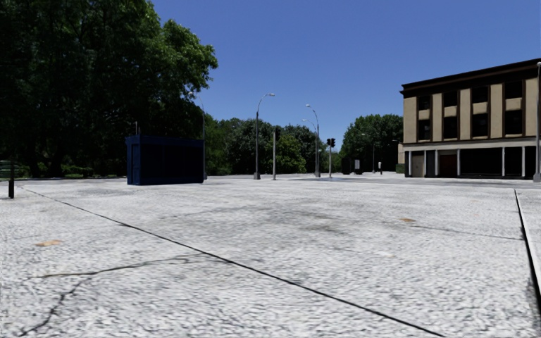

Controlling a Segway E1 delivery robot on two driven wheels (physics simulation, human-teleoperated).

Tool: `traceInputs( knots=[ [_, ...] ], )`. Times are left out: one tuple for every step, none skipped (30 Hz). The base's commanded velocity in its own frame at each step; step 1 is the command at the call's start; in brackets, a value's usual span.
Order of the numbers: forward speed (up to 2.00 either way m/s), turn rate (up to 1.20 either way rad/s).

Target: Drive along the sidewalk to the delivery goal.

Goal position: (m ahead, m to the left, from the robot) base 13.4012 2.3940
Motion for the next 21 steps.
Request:
traceInputs(
  knots=[
    [2.00,0.00],
    [2.00,0.00],
    [2.00,0.00],
    [2.00,0.00],
    [2.00,0.00],
    [2.00,0.00],
    [2.00,0.00],
    [2.00,0.00],
    [2.00,0.00],
    [2.00,0.00],
    [2.00,0.00],
    [2.00,0.00],
    [2.00,0.00],
    [2.00,0.00],
    [2.00,0.00],
    [2.00,0.00],
    [2.00,0.00],
    [2.00,0.00],
    [2.00,0.00],
    [2.00,0.00],
    [2.00,0.00]
  ],
)
